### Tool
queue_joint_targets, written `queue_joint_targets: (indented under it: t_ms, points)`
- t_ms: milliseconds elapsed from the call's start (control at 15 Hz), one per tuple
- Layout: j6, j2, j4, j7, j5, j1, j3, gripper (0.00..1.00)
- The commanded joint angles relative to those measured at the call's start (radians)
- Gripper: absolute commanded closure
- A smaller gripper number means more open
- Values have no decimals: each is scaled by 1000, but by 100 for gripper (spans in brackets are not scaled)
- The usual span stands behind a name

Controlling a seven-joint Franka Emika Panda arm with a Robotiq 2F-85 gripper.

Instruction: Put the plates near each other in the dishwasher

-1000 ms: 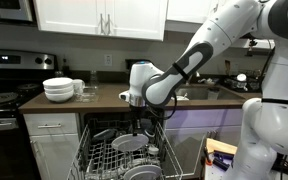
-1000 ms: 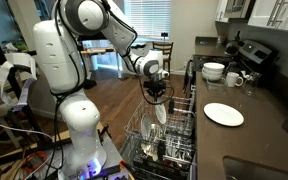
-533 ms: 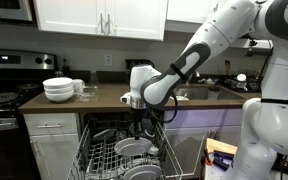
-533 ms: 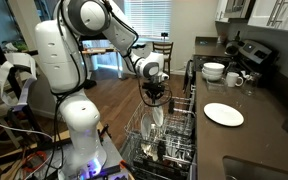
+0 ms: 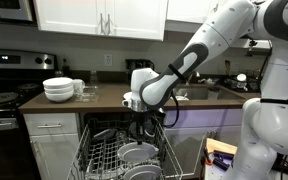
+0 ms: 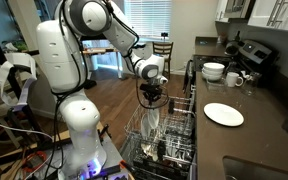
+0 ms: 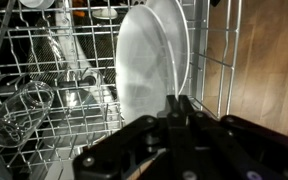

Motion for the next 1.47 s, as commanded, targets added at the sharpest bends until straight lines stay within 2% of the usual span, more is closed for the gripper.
queue_joint_targets:
  t_ms: [0, 600, 1067, 1200, 1267, 1400]
  points:
    - [-18, 3, -9, -57, 46, -24, 21, 98]
    - [-21, 37, -25, -98, 38, -43, 27, 98]
    - [-67, 1, -40, -90, 46, -51, 30, 98]
    - [-45, -13, -48, -53, -5, -46, 27, 98]
    - [-41, 34, -24, -49, 0, -45, 27, 96]
    - [-41, 28, -24, -49, -1, -44, 26, 96]
